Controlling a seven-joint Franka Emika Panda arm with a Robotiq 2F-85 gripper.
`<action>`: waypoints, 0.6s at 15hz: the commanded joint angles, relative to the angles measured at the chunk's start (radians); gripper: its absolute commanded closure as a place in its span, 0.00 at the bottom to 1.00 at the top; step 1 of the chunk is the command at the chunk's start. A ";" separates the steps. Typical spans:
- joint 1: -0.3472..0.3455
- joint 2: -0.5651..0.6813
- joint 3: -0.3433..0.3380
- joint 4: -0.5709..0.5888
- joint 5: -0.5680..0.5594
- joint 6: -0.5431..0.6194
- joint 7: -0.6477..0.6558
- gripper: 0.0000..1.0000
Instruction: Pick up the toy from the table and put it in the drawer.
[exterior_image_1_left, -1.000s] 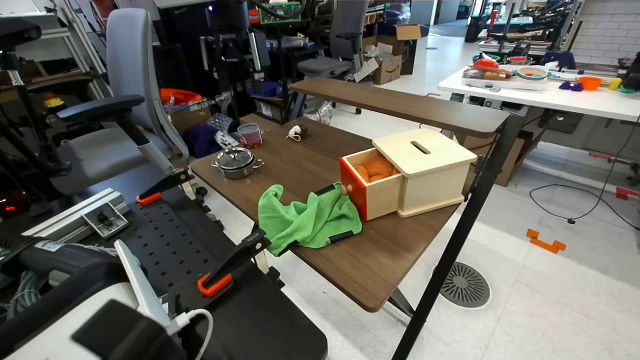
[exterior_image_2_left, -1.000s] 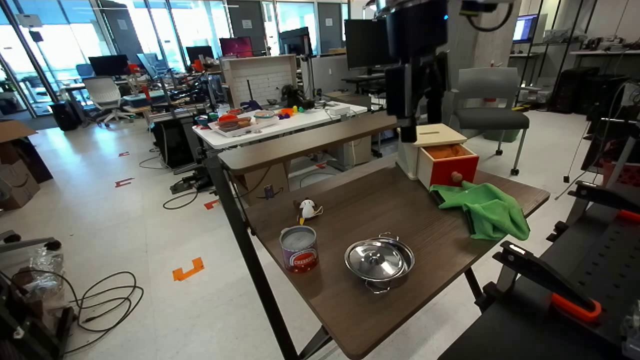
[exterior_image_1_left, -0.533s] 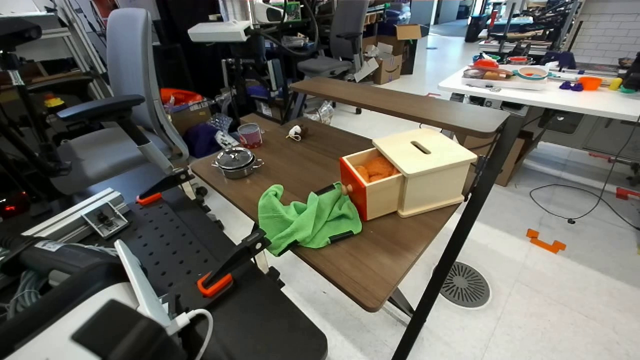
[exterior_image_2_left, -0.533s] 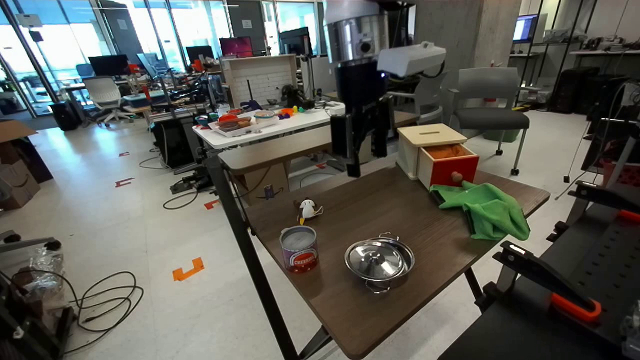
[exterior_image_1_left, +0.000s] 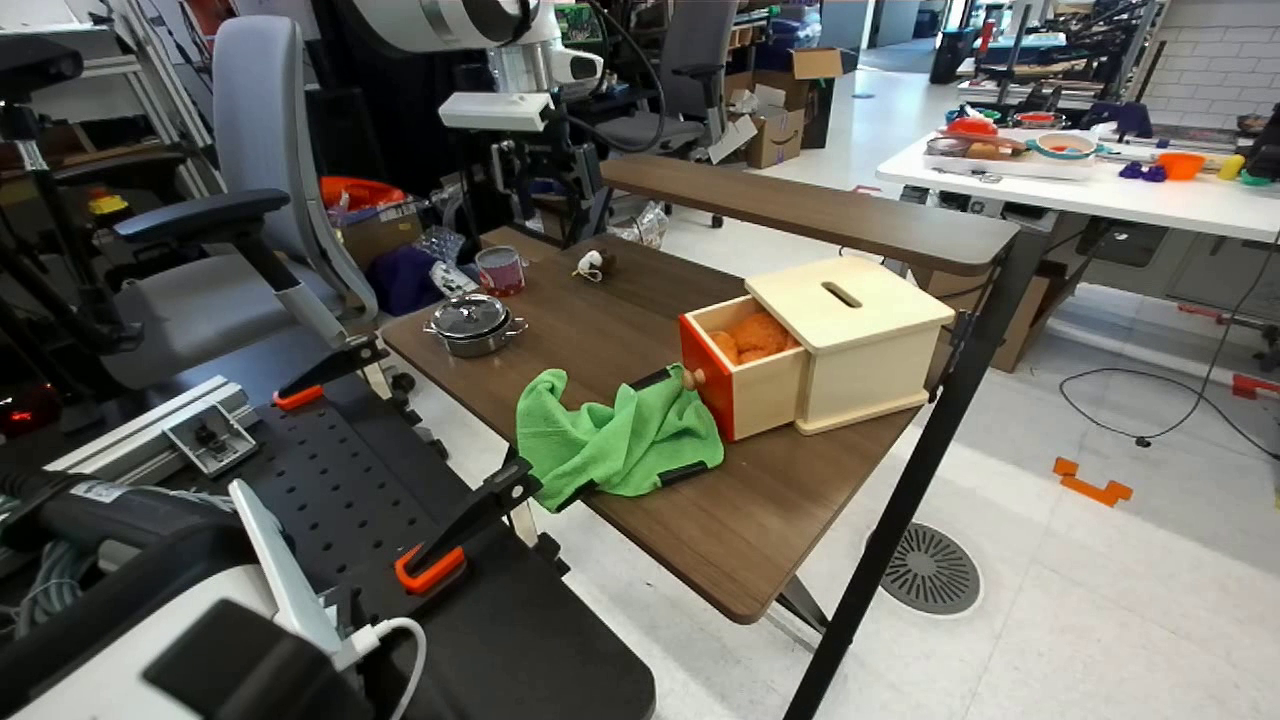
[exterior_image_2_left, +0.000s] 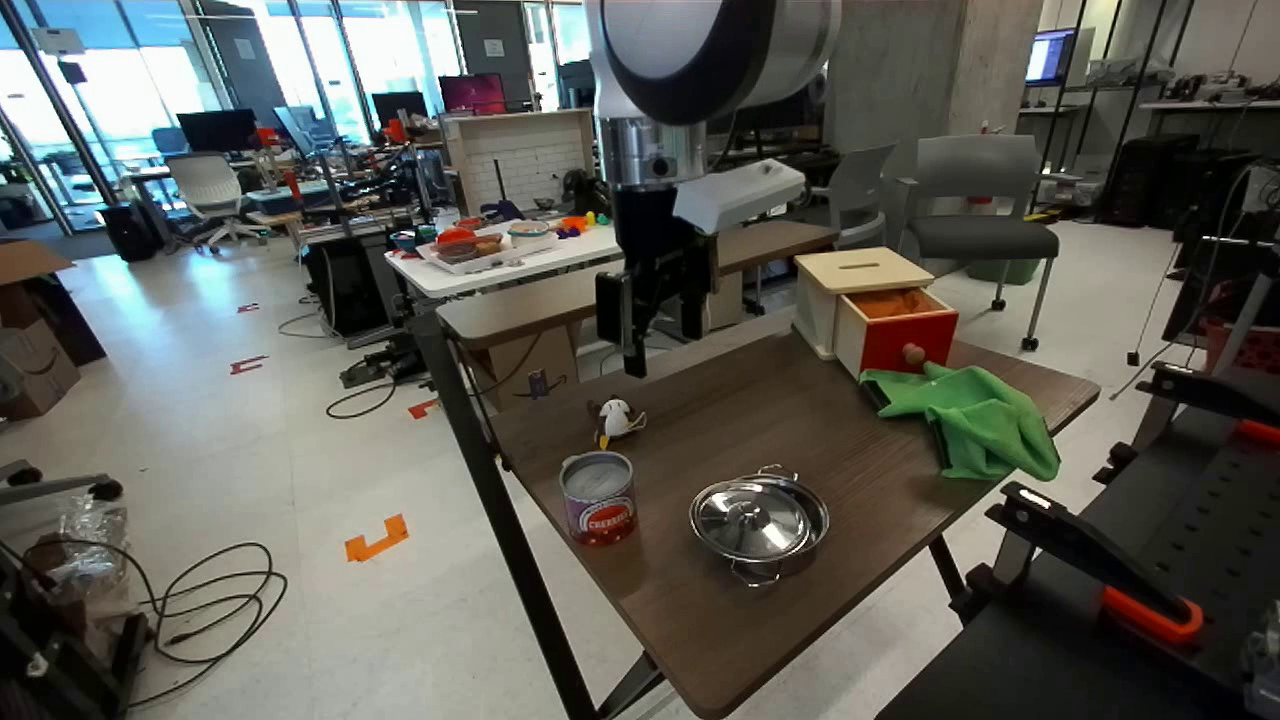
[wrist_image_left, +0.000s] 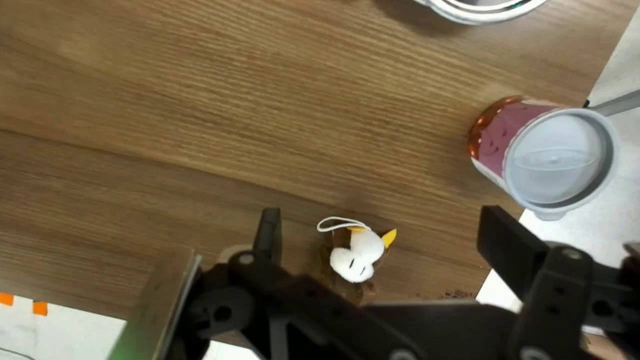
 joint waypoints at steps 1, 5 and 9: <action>0.033 0.101 -0.031 0.133 -0.002 0.018 0.007 0.00; 0.041 0.178 -0.032 0.233 0.006 0.008 0.000 0.00; 0.049 0.245 -0.036 0.315 0.011 0.006 0.004 0.00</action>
